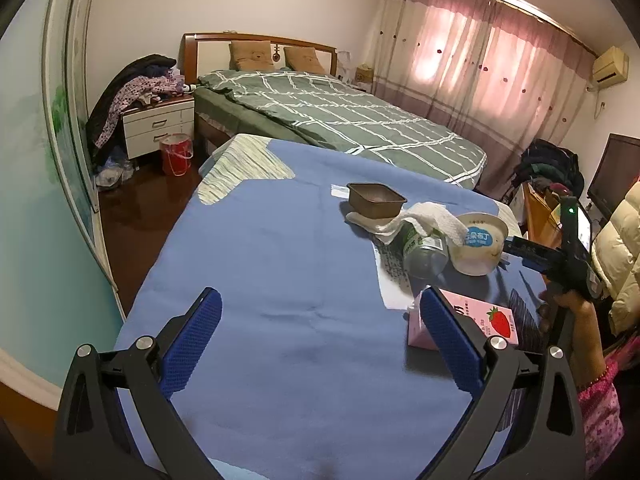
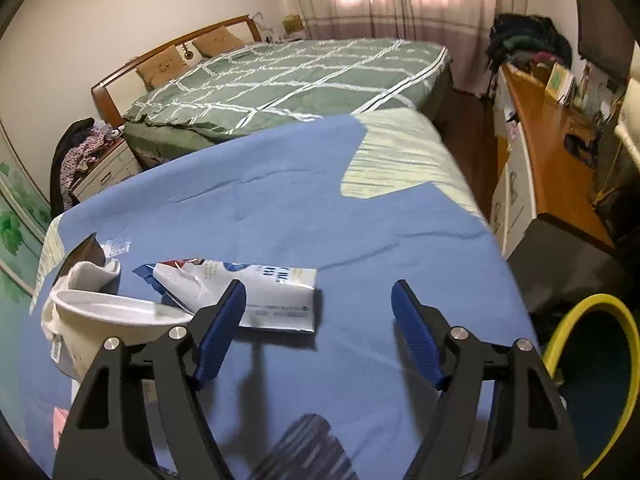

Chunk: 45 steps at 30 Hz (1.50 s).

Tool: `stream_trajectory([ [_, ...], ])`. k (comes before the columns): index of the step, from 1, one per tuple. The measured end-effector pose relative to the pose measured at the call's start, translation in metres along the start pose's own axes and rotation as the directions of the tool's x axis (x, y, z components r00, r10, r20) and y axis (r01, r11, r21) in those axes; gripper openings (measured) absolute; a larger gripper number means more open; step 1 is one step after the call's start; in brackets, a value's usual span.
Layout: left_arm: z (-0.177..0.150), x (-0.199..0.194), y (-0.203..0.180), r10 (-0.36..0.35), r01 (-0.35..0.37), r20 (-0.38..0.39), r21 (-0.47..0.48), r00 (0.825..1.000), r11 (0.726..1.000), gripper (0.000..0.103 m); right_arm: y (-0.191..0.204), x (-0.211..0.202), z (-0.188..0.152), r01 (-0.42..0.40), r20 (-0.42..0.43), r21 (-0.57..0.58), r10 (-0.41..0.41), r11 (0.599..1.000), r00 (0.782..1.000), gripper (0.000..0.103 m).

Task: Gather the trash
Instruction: 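Move the right gripper back over the table toward the squeezed white tube, then grasp the squeezed white tube with the right gripper and lift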

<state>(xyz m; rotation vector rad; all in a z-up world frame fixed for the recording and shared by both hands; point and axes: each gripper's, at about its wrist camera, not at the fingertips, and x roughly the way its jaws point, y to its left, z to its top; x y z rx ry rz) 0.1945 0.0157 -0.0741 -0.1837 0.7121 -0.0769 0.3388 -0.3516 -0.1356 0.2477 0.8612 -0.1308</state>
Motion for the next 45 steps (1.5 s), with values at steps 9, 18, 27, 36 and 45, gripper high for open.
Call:
stream_trajectory([
  [9, -0.004, 0.006, -0.013, -0.012, 0.012, -0.015, 0.024, 1.0, 1.0, 0.098, 0.013, 0.012, -0.001, -0.044, -0.056, -0.023, 0.042, 0.999, 0.998, 0.044],
  [18, -0.004, 0.007, -0.011, -0.008, 0.008, -0.015, 0.016, 1.0, 1.0, 0.098, 0.008, -0.013, -0.002, -0.056, -0.021, -0.017, 0.055, 0.998, 0.998, 0.0],
  [27, -0.007, 0.006, -0.019, -0.03, 0.031, -0.025, 0.033, 0.999, 0.999, 0.098, 0.01, -0.033, 0.006, -0.048, 0.041, -0.099, 0.052, 0.994, 0.998, 0.009],
  [36, -0.006, 0.009, -0.02, -0.013, 0.014, -0.034, 0.03, 0.999, 0.999, 0.098, 0.037, 0.034, 0.054, -0.106, -0.128, -0.217, 0.079, 0.97, 0.989, 0.044],
  [45, -0.006, 0.016, -0.021, -0.017, 0.019, -0.05, 0.033, 0.999, 0.999, 0.098, 0.057, 0.053, 0.051, -0.112, -0.201, -0.271, 0.058, 0.956, 0.978, 0.032],
])
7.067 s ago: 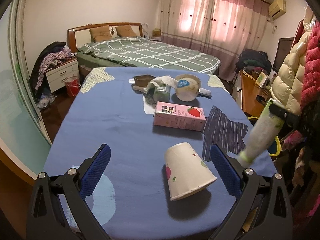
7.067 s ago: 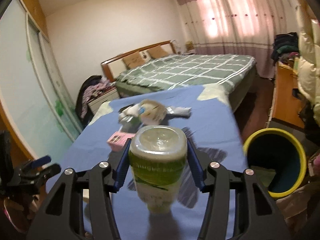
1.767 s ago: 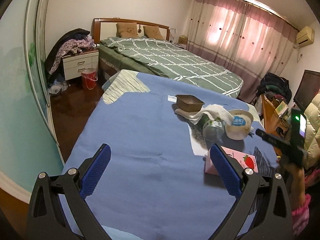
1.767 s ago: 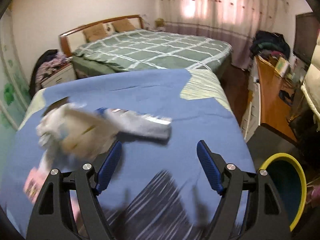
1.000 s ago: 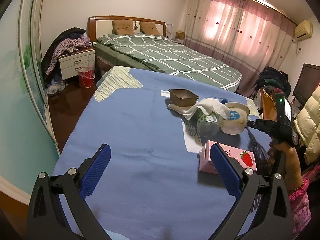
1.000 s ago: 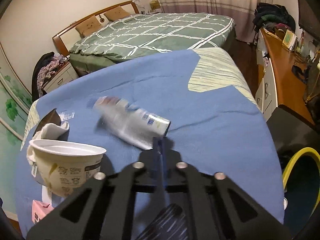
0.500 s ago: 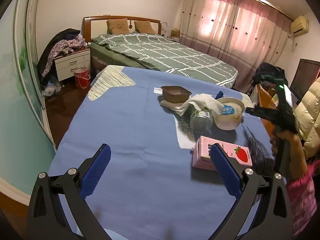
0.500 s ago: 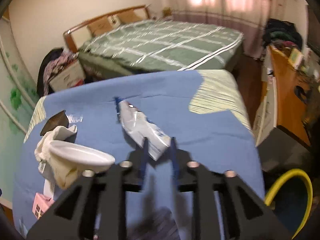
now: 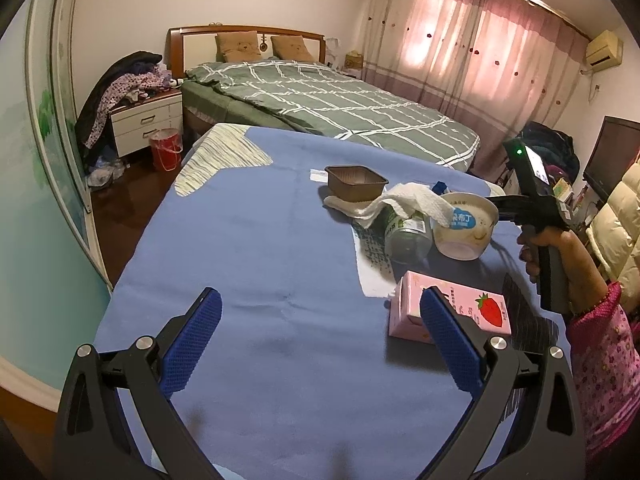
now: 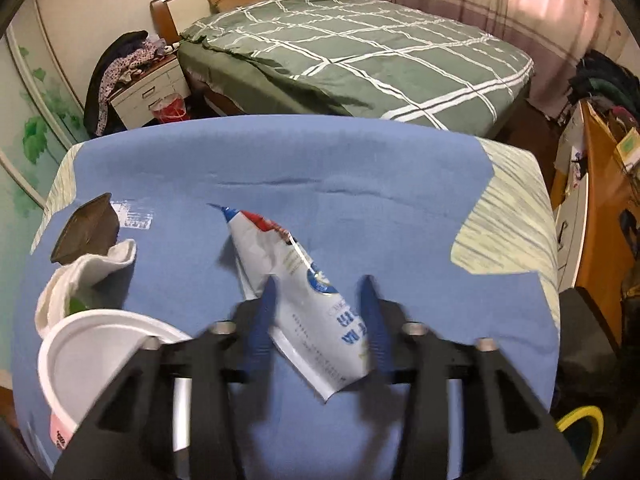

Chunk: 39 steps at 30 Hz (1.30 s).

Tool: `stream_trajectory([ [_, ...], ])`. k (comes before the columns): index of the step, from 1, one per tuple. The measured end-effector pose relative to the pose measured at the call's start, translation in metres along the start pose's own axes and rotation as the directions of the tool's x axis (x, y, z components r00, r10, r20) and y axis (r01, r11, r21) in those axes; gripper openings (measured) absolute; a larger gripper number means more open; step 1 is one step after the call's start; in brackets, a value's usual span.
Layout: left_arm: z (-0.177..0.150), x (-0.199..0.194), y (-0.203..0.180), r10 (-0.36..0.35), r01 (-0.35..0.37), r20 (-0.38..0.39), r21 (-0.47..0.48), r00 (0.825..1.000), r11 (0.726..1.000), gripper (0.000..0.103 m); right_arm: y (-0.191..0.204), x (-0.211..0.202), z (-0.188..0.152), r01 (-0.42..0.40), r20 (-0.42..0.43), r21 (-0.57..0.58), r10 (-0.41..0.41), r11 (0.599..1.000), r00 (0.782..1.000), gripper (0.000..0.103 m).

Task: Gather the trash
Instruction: 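Grasp the squeezed white tube with the right gripper and lift, then carry the tube over the bin and open the right gripper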

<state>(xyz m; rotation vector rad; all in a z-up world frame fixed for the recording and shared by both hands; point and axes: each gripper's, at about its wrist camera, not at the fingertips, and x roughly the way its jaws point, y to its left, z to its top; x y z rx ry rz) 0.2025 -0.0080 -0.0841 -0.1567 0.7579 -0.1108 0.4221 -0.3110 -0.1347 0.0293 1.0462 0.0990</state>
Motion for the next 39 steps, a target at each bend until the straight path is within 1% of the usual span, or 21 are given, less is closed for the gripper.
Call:
stream_trajectory([
  [2, 0.0, 0.001, 0.0, -0.003, 0.003, -0.003, 0.0, 1.0, 1.0, 0.098, -0.002, -0.004, -0.006, 0.005, 0.002, 0.011, -0.005, 1.0, 1.0, 0.014],
  [3, -0.001, 0.001, -0.001, -0.006, 0.006, -0.005, 0.001, 1.0, 1.0, 0.098, -0.004, -0.007, -0.01, 0.006, 0.006, 0.02, -0.006, 1.0, 1.0, 0.013],
  [5, -0.002, 0.001, -0.002, -0.01, 0.01, -0.006, 0.004, 1.0, 1.0, 0.098, -0.008, -0.015, -0.016, 0.008, 0.022, 0.036, -0.009, 0.999, 1.0, 0.007],
  [6, -0.002, 0.0, -0.004, -0.012, 0.012, -0.006, 0.006, 1.0, 1.0, 0.098, -0.01, -0.02, -0.02, 0.008, 0.03, 0.05, -0.009, 0.999, 1.0, 0.007],
  [11, -0.003, -0.004, -0.011, -0.026, 0.026, 0.001, 0.019, 1.0, 0.999, 0.098, -0.029, -0.049, -0.044, -0.023, 0.091, 0.146, 0.01, 0.989, 0.996, 0.007],
  [14, -0.005, -0.004, -0.017, -0.036, 0.036, -0.001, 0.03, 0.999, 0.999, 0.098, -0.043, -0.071, -0.065, -0.045, 0.134, 0.203, 0.018, 0.978, 0.991, 0.007],
  [19, -0.01, 0.002, -0.031, -0.062, 0.063, -0.024, 0.06, 0.998, 0.996, 0.098, -0.058, -0.114, -0.111, -0.015, 0.223, 0.274, -0.048, 0.962, 0.974, 0.007],
  [24, -0.017, 0.008, -0.051, -0.09, 0.094, -0.048, 0.097, 0.995, 0.991, 0.098, -0.079, -0.149, -0.169, 0.06, 0.272, 0.362, -0.167, 0.93, 0.948, 0.007],
  [27, -0.022, 0.012, -0.071, -0.092, 0.099, -0.063, 0.138, 0.994, 0.985, 0.098, -0.104, -0.164, -0.203, 0.105, 0.269, 0.433, -0.24, 0.895, 0.933, 0.007],
  [31, -0.032, 0.02, -0.099, -0.088, 0.103, -0.085, 0.188, 0.992, 0.977, 0.098, -0.141, -0.174, -0.238, 0.123, 0.241, 0.514, -0.281, 0.849, 0.929, 0.008],
  [33, -0.036, 0.023, -0.109, -0.083, 0.099, -0.088, 0.2, 0.993, 0.975, 0.098, -0.153, -0.176, -0.251, 0.13, 0.231, 0.539, -0.295, 0.832, 0.927, 0.008],
  [36, -0.041, 0.028, -0.125, -0.046, 0.065, -0.088, 0.228, 0.995, 0.971, 0.098, -0.168, -0.176, -0.263, 0.158, 0.211, 0.564, -0.326, 0.81, 0.921, 0.008],
  [39, -0.044, 0.034, -0.137, -0.013, 0.036, -0.092, 0.244, 0.996, 0.969, 0.098, -0.177, -0.175, -0.272, 0.164, 0.202, 0.583, -0.337, 0.796, 0.92, 0.008],
])
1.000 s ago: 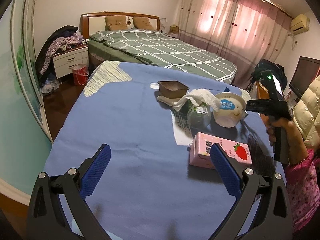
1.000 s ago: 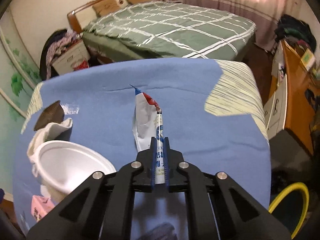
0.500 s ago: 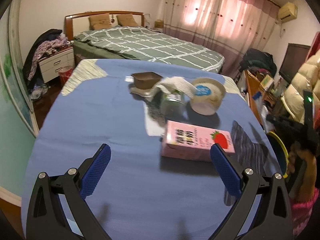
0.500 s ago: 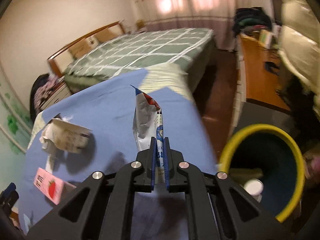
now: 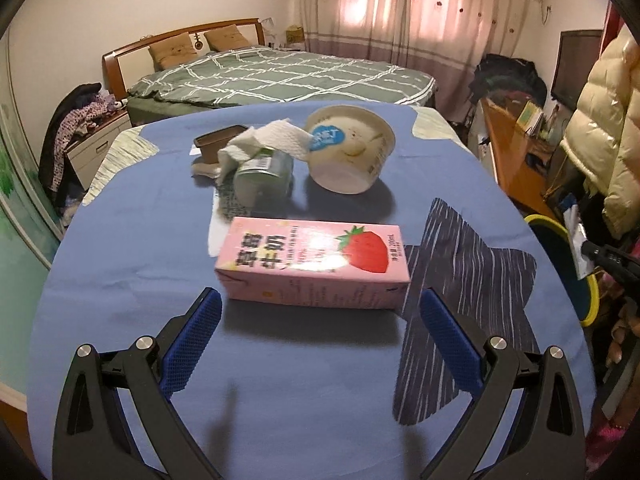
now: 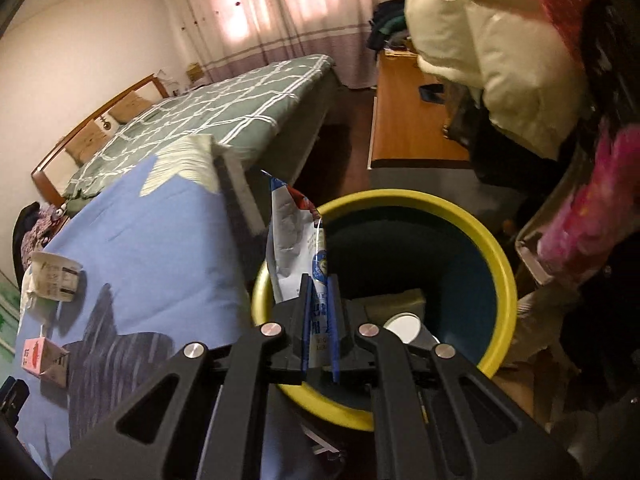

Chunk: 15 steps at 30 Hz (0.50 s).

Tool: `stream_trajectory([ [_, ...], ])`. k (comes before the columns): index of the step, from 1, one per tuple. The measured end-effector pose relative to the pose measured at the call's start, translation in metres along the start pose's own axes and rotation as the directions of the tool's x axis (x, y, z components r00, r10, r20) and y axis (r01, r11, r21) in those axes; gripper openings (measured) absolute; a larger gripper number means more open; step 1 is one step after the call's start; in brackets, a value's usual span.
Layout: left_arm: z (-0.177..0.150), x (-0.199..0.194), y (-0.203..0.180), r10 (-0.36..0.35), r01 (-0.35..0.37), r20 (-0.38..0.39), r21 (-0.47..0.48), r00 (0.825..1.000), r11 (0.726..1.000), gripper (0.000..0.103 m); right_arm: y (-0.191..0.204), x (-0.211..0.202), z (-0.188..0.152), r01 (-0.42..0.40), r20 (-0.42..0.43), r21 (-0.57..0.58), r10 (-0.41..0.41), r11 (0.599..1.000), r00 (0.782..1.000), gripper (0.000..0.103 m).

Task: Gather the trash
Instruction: 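Carry the tube over the bin and open the right gripper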

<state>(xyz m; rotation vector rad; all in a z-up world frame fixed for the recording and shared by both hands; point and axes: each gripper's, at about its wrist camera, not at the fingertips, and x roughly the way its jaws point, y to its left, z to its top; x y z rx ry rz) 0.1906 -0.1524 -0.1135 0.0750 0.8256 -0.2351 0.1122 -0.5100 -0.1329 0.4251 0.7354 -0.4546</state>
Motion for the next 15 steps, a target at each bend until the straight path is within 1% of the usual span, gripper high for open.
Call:
stream_trajectory([
  [6, 0.002, 0.012, -0.011, 0.039, -0.038, -0.023, 0.011, 0.999, 0.999, 0.098, -0.014, 0.006, 0.001, 0.016, 0.002, 0.018, -0.016, 1.0, 1.0, 0.01],
  [10, 0.002, 0.019, -0.02, 0.07, -0.069, -0.025, 0.03, 0.997, 0.997, 0.098, -0.022, 0.009, 0.002, 0.025, 0.002, 0.036, -0.025, 0.999, 1.0, 0.011],
  [15, 0.002, 0.029, -0.021, 0.086, -0.085, -0.047, 0.023, 0.995, 0.996, 0.098, -0.031, 0.014, 0.003, 0.039, -0.01, 0.054, -0.038, 0.998, 0.999, 0.013],
])
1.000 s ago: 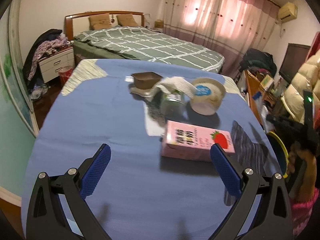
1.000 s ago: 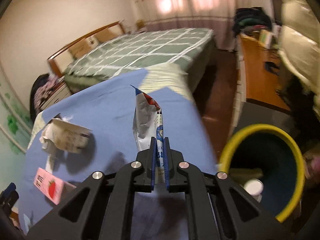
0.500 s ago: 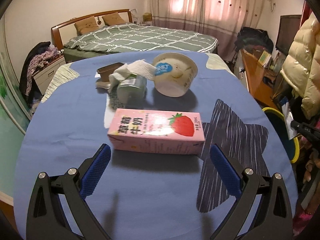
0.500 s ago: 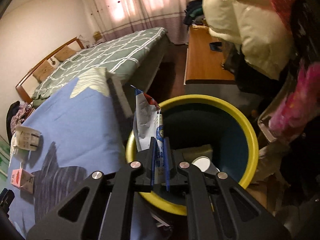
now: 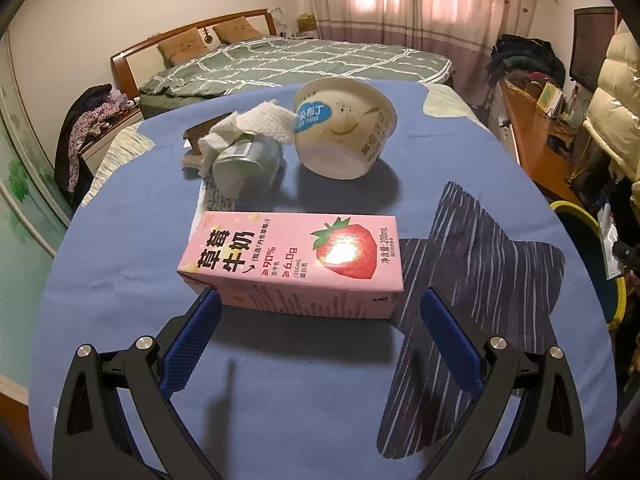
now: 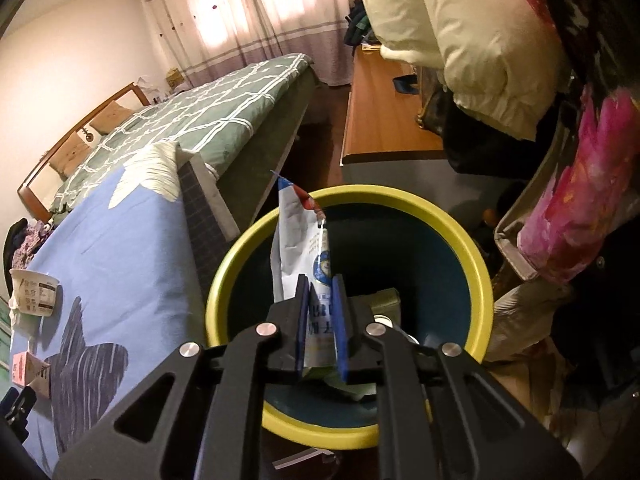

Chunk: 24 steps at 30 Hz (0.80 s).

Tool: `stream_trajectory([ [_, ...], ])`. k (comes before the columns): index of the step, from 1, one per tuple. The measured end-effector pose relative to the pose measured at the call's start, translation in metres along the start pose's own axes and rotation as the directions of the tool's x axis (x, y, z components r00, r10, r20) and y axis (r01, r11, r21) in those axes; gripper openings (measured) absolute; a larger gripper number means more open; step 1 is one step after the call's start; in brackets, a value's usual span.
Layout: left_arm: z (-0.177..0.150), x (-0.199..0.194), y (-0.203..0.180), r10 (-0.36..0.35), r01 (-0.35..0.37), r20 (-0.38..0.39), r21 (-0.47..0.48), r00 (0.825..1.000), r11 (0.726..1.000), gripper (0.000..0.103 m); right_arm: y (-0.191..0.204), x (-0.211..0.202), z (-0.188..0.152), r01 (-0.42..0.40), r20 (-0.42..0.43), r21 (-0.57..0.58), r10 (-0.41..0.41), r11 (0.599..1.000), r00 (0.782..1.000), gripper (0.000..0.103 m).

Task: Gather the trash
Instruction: 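Carry the tube over the bin and open the right gripper, then grasp the pink strawberry milk carton with the left gripper and lift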

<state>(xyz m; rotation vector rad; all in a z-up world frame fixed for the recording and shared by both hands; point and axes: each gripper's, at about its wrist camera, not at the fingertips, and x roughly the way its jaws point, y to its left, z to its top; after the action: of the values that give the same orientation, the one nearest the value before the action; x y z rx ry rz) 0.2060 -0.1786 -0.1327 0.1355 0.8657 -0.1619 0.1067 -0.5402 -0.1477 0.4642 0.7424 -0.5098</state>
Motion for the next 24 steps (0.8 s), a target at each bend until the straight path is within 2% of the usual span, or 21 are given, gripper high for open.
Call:
stream_trajectory([
  [3, -0.001, 0.002, 0.003, 0.009, -0.009, -0.003, -0.005, 1.0, 1.0, 0.098, -0.002, -0.001, -0.001, -0.001, 0.0, 0.008, 0.001, 1.0, 1.0, 0.014],
  [9, -0.005, -0.002, 0.029, 0.035, -0.035, -0.007, -0.052, 0.999, 0.998, 0.098, -0.004, -0.005, 0.001, -0.015, 0.012, 0.016, 0.014, 1.0, 1.0, 0.023],
  [14, -0.018, -0.011, 0.068, 0.093, -0.094, -0.019, -0.101, 0.996, 0.99, 0.098, -0.002, -0.005, -0.001, -0.025, 0.011, 0.016, 0.025, 1.0, 1.0, 0.024],
  [18, -0.029, -0.012, 0.108, 0.157, -0.162, -0.045, -0.172, 0.987, 0.972, 0.098, 0.003, -0.006, -0.001, -0.031, 0.013, 0.009, 0.031, 0.999, 0.999, 0.024],
  [21, -0.034, -0.016, 0.128, 0.138, -0.144, -0.046, -0.226, 0.989, 0.963, 0.098, 0.008, -0.008, -0.001, -0.032, 0.017, 0.0, 0.032, 0.999, 0.999, 0.024],
  [24, -0.032, -0.028, 0.124, 0.073, -0.073, -0.006, -0.244, 0.997, 0.967, 0.098, 0.012, -0.01, 0.0, -0.033, 0.021, -0.007, 0.033, 0.999, 0.999, 0.024],
])
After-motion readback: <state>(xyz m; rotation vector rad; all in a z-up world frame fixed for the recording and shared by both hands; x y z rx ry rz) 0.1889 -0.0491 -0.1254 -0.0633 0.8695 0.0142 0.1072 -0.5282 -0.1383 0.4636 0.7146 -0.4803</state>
